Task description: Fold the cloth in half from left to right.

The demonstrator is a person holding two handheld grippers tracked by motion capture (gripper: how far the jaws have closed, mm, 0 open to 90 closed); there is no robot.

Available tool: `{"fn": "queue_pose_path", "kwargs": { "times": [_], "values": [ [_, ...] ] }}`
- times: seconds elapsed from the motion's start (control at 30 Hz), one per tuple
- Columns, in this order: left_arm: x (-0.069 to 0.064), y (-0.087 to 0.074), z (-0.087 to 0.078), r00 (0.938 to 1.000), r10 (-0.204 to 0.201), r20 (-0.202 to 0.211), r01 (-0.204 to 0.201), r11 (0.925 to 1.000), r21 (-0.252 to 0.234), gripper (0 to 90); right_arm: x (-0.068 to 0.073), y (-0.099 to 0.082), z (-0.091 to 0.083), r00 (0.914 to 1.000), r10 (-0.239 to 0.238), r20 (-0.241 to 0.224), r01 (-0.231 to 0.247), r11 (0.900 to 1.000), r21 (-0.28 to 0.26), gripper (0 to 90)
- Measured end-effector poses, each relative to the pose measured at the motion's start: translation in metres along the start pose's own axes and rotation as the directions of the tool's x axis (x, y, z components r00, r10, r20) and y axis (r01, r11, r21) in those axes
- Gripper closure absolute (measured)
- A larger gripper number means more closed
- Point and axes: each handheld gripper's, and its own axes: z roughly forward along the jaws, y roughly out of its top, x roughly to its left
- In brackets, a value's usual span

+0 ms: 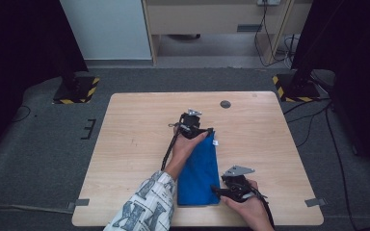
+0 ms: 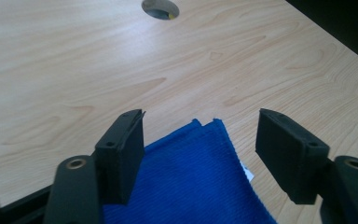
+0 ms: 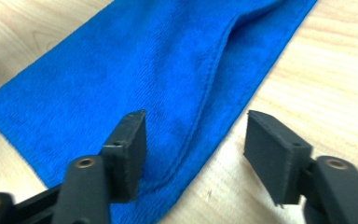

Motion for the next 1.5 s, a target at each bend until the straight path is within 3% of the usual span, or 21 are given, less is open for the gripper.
{"fn": "queue_pose_path", "kwargs": {
  "times": [0.17,0.3,0.37,0.53,0.77,0.9,1.07,1.2,1.4,1.5],
  "values": [
    [0.013,-0.003,-0.019,1.0000,0.009,0.003,-0.009,1.0000,0.005,21.8,-0.003,0.006,0.002,0.9999,0.002,0.013,-0.002,0.9990,-0.044,25.1],
    [0.022,-0.005,-0.026,0.9996,-0.006,-0.029,0.006,1.0000,0.000,13.0,-0.008,0.013,0.006,0.9997,0.004,0.023,-0.002,0.9975,-0.071,17.4],
    [0.025,-0.006,-0.029,0.9996,-0.008,-0.028,0.007,1.0000,-0.005,11.0,-0.011,0.016,0.008,0.9996,0.026,0.014,-0.025,0.9964,-0.081,16.1],
    [0.027,-0.009,-0.036,0.9995,0.013,-0.027,-0.013,0.9999,0.003,5.5,-0.017,0.025,0.012,0.9997,0.015,0.021,-0.013,0.9959,-0.090,12.3],
    [0.027,-0.015,-0.037,0.9994,0.016,-0.030,-0.015,0.9996,0.024,5.4,-0.024,0.036,0.022,0.9997,-0.015,0.018,0.017,0.9951,-0.098,9.5],
    [0.027,-0.023,-0.041,0.9991,0.030,-0.030,-0.030,0.9991,0.032,4.9,-0.029,0.041,0.026,0.9996,-0.028,0.003,0.028,0.9954,-0.091,9.6],
    [0.032,-0.030,-0.048,0.9987,0.033,-0.038,-0.032,0.9990,0.031,5.4,-0.033,0.050,0.032,0.9983,-0.054,0.021,0.056,0.9952,-0.081,12.7],
    [0.039,-0.035,-0.053,0.9983,0.037,-0.044,-0.035,0.9984,0.045,5.8,-0.038,0.059,0.036,0.9983,-0.045,0.038,0.047,0.9966,-0.068,15.2],
    [0.046,-0.039,-0.060,0.9982,0.033,-0.050,-0.032,0.9992,0.025,7.1,-0.045,0.072,0.042,0.9982,-0.034,0.050,0.037,0.9967,-0.072,19.5],
    [0.049,-0.040,-0.057,0.9963,0.065,-0.056,-0.062,0.9965,0.055,8.6,-0.050,0.080,0.045,0.9986,-0.031,0.043,0.034,0.9969,-0.071,26.2]
  ]
}}
